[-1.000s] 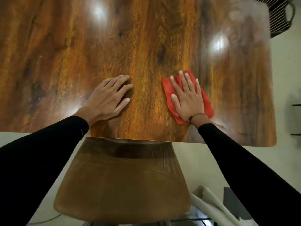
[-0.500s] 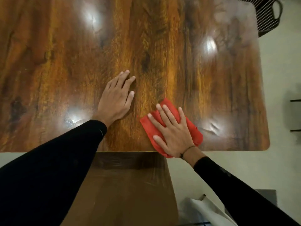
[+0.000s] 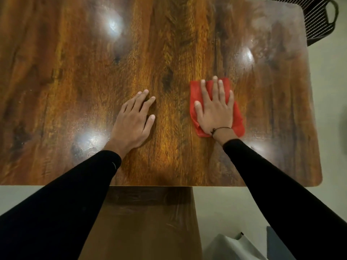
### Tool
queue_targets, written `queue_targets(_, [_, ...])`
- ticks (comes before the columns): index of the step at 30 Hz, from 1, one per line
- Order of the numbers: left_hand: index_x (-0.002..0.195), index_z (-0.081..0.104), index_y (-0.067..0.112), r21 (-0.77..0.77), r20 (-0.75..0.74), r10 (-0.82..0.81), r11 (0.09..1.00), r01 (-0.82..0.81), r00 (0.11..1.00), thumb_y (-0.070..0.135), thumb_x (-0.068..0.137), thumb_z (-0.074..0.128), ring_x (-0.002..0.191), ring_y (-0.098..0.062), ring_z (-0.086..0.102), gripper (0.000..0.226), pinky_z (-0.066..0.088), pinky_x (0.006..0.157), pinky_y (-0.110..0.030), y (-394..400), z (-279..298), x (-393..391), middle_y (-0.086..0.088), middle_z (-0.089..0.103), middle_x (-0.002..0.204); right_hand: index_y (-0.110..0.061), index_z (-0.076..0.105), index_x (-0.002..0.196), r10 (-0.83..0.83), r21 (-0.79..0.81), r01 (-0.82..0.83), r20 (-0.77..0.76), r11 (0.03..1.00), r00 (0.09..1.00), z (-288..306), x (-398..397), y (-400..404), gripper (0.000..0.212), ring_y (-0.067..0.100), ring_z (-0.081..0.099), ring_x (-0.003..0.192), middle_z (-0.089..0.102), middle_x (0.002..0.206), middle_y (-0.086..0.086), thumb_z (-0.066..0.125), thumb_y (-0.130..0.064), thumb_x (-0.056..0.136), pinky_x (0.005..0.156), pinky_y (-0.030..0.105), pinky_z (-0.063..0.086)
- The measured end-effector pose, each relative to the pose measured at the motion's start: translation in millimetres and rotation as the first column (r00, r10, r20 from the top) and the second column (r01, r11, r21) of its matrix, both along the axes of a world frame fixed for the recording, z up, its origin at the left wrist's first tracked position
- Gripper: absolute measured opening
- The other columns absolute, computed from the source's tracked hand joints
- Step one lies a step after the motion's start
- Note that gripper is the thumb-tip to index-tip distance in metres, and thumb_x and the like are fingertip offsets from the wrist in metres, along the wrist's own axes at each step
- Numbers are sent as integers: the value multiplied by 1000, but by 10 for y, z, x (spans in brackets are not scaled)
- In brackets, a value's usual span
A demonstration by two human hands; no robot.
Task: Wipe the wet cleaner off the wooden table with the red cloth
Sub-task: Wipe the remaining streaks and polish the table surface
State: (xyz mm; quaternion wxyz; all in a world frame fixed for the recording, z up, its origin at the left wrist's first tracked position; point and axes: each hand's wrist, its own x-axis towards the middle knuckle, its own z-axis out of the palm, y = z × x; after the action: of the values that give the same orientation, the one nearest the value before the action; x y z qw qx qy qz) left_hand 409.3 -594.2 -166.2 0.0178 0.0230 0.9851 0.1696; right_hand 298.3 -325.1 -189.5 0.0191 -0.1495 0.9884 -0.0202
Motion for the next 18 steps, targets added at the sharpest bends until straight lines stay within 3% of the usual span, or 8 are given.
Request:
queue_targets(6, [168,41,15,-5,-5,19,1000,-19,1000,38,114,35,167,-27,26,59,25,132,-47,38,14,27,-8,30,179,-28,14,179,295,-46,-294,17,955,955,27,421,-411,74,35,7,173,4,186,16,27,-61,113,134,67,15])
queue_targets(10, [167,42,14,-6,-9,13,1000,-13,1000,41,114,32,167,-27,26,60,25,131,-47,44,9,-9,-9,31,179,-35,13,179,469,-48,-467,42,883,882,8,1004,6,79,32,2,174,-1,187,10,31,-70,111,130,77,9])
queue_targets(13, [167,42,13,9,-5,10,1000,-10,1000,41,114,31,167,-28,25,61,25,132,-48,67,12,-27,-10,30,179,-39,11,178,363,43,-364,29,930,931,13,1159,655,84,30,7,174,0,188,5,28,-79,107,126,84,2])
queue_targets(18, [168,40,12,14,-20,-1,1000,1,1000,43,115,30,167,-28,25,63,23,133,-46,70,-12,-2,-11,30,179,-34,2,179,148,64,-155,97,986,984,91,682,1451,80,28,2,174,-6,188,3,17,-73,111,135,68,14])
